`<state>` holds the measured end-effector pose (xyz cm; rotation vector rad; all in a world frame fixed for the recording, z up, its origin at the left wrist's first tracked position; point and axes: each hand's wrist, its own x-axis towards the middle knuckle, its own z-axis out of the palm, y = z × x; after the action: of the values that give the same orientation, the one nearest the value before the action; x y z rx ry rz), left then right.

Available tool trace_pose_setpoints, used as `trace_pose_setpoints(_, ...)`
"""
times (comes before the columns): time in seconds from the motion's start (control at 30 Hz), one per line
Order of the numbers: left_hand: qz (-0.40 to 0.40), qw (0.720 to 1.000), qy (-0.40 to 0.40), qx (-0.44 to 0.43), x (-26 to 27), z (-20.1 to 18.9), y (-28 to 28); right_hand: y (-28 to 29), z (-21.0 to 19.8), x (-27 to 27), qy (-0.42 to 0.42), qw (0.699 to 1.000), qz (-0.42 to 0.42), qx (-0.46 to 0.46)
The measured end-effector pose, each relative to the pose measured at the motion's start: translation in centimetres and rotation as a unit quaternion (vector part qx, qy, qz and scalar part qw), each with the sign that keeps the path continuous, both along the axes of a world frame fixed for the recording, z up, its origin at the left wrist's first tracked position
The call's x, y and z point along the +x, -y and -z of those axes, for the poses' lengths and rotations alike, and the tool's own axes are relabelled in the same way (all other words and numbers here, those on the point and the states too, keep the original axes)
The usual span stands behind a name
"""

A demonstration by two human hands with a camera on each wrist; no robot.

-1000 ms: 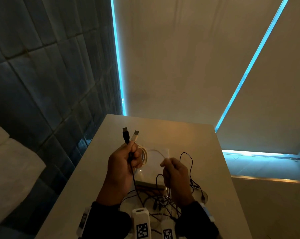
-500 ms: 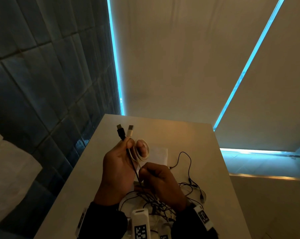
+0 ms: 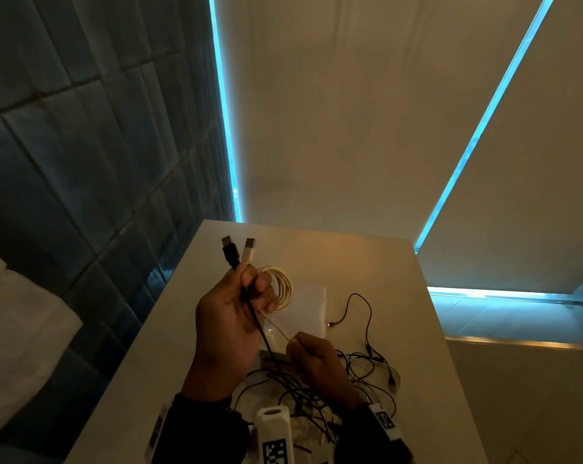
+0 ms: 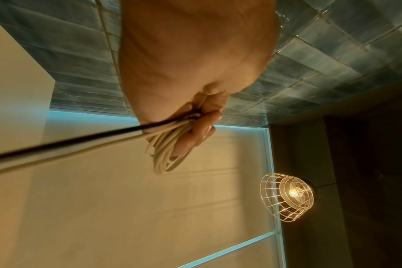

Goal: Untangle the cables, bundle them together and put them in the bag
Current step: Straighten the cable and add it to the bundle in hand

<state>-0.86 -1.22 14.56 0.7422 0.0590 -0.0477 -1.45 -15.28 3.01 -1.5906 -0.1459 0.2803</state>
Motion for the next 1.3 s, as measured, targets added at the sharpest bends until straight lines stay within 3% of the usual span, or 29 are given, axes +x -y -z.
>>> trace_pose_setpoints(0.23,0.0,1.0,0.013,-0.002,-0.1,-0.4,-0.1,0.2,4.3,0.7,-0.003,0.997,0.067,-0.038)
trace_pose_setpoints(0.43,0.007,1.0,0.015,0.003,0.0,-0.4,-0.3,0.7,6.9,1.0,-0.029,0.995,0.069,-0.067)
trace_pose_setpoints(0.6,-0.024,0.998,0.012,0.057,0.3,0.2,-0.3,1.0,6.1,1.2,-0.038,0.987,0.114,-0.104)
trace_pose_setpoints(0.8,-0.068,0.987,-0.019,0.142,0.9,1.6,0.0,0.8,0.7,2.0,-0.045,0.981,0.185,0.041)
trace_pose_setpoints(0.93,-0.08,0.98,-0.041,0.177,1.3,2.2,0.5,-0.1,-4.1,1.7,0.051,0.982,0.156,0.099)
trace_pose_setpoints(1.1,-0.074,0.978,-0.05,0.186,1.0,1.8,1.1,-1.1,-7.4,0.9,0.155,0.983,0.054,0.087)
trace_pose_setpoints(1.3,0.006,0.996,-0.033,0.086,0.9,1.3,0.4,-1.4,-6.3,0.2,0.118,0.991,-0.022,0.053)
